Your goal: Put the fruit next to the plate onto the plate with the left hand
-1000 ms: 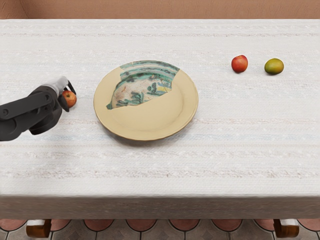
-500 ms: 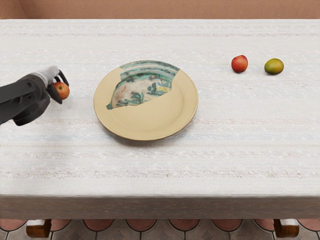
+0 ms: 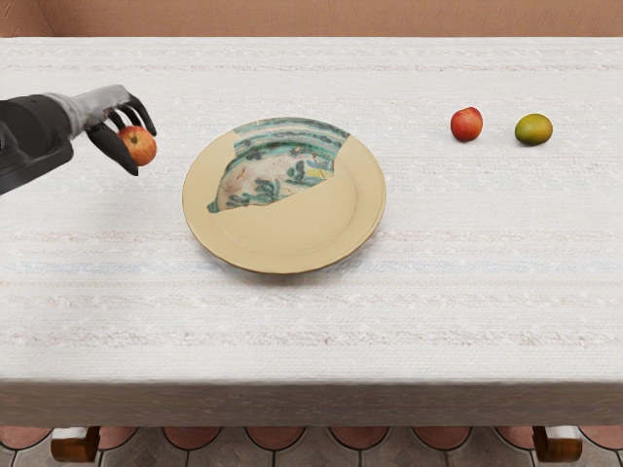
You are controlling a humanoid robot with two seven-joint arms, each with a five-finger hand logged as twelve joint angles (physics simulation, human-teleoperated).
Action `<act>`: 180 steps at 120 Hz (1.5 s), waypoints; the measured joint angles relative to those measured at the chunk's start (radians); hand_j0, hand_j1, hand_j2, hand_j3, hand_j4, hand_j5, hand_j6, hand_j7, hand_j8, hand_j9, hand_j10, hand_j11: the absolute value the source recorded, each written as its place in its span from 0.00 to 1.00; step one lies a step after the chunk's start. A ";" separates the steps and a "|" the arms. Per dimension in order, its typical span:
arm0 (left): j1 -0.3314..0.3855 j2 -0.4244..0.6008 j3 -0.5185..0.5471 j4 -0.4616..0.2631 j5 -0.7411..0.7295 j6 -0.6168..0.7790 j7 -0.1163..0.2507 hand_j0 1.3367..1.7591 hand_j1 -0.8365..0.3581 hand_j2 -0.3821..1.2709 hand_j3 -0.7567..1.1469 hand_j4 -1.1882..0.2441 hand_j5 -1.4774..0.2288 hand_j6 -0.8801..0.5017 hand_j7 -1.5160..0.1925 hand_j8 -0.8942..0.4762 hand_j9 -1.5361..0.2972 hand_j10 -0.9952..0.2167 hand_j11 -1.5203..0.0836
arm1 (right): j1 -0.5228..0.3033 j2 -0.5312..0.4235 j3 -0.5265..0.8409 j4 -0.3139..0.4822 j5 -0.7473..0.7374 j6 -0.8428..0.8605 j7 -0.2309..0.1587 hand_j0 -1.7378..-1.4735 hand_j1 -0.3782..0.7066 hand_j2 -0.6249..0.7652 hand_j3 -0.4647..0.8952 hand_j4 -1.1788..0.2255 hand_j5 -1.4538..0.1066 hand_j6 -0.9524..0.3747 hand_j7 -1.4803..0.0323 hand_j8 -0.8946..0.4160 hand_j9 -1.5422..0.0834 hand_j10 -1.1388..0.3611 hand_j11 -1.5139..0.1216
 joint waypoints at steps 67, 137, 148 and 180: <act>-0.017 -0.251 -0.072 0.001 -0.080 -0.084 -0.001 0.76 0.46 0.45 0.40 0.41 0.29 0.37 0.34 0.35 0.33 0.25 0.37 | 0.002 0.000 -0.003 0.001 -0.001 0.012 0.000 0.30 0.03 0.45 0.34 0.84 0.93 0.72 0.98 0.68 0.95 0.76 0.93; -0.002 -0.456 -0.137 0.309 -0.095 -0.043 -0.001 0.76 0.68 0.33 0.40 0.61 0.57 0.47 0.60 0.47 0.58 0.52 0.65 | 0.002 0.000 -0.003 0.000 -0.001 0.014 0.000 0.30 0.03 0.45 0.34 0.84 0.93 0.72 0.98 0.68 0.95 0.76 0.93; -0.011 -0.342 -0.145 0.242 -0.164 -0.038 -0.001 0.76 0.74 0.30 0.40 0.65 0.64 0.49 0.67 0.50 0.63 0.59 0.72 | 0.002 0.000 -0.003 0.000 -0.001 0.015 0.000 0.30 0.03 0.45 0.34 0.84 0.93 0.72 0.98 0.68 0.95 0.76 0.93; 0.028 0.145 -0.205 -0.013 -0.891 -0.485 -0.001 0.76 0.88 0.26 0.40 0.75 0.77 0.56 0.79 0.57 0.75 0.72 0.85 | 0.002 0.000 -0.003 0.004 -0.001 0.017 0.000 0.30 0.03 0.45 0.34 0.84 0.93 0.72 0.98 0.68 0.95 0.76 0.93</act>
